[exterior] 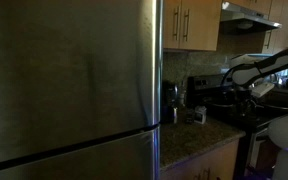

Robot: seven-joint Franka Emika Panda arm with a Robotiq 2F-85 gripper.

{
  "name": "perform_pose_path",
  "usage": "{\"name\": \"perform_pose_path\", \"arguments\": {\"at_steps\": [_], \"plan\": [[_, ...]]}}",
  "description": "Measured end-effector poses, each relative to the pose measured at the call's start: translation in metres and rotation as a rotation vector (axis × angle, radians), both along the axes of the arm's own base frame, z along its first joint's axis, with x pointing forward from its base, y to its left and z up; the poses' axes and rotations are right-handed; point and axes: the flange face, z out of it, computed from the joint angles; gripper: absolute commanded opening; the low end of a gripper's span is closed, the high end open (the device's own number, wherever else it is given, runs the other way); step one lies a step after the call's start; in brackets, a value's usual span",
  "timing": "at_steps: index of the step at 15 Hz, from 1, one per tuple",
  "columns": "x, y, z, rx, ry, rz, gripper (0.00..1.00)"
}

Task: Pick up the spice bottle and move it to the left.

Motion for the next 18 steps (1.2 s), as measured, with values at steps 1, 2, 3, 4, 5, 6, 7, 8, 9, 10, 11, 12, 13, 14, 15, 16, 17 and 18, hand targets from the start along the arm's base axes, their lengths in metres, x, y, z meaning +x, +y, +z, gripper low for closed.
{"name": "perform_pose_path", "arguments": {"at_steps": [1, 2, 3, 4, 5, 6, 7, 8, 9, 10, 11, 12, 13, 14, 15, 16, 17, 18], "plan": [[0.000, 0.000, 0.000, 0.000, 0.001, 0.000, 1.00], [0.000, 0.000, 0.000, 0.000, 0.000, 0.000, 1.00], [0.002, 0.001, 0.002, 0.019, -0.014, -0.023, 1.00], [0.009, 0.001, 0.010, 0.053, -0.045, -0.061, 1.00], [0.018, -0.001, 0.023, 0.091, -0.080, -0.098, 1.00], [0.030, -0.005, 0.038, 0.127, -0.116, -0.135, 1.00], [0.044, -0.011, 0.054, 0.162, -0.151, -0.173, 1.00], [0.059, -0.019, 0.070, 0.196, -0.186, -0.214, 1.00], [0.073, -0.028, 0.082, 0.232, -0.212, -0.255, 1.00], [0.083, -0.036, 0.091, 0.252, -0.227, -0.279, 1.00], [0.091, -0.041, 0.094, 0.261, -0.230, -0.293, 1.00], [0.095, -0.044, 0.093, 0.263, -0.227, -0.300, 1.00], [0.097, -0.045, 0.091, 0.264, -0.222, -0.304, 1.00], [0.099, -0.044, 0.090, 0.248, -0.226, -0.317, 1.00], [0.105, -0.039, 0.086, 0.235, -0.242, -0.363, 1.00], [0.113, -0.029, 0.079, 0.242, -0.242, -0.423, 1.00], [0.125, -0.015, 0.069, 0.259, -0.227, -0.480, 1.00], [0.139, 0.002, 0.059, 0.286, -0.211, -0.535, 1.00]]}}
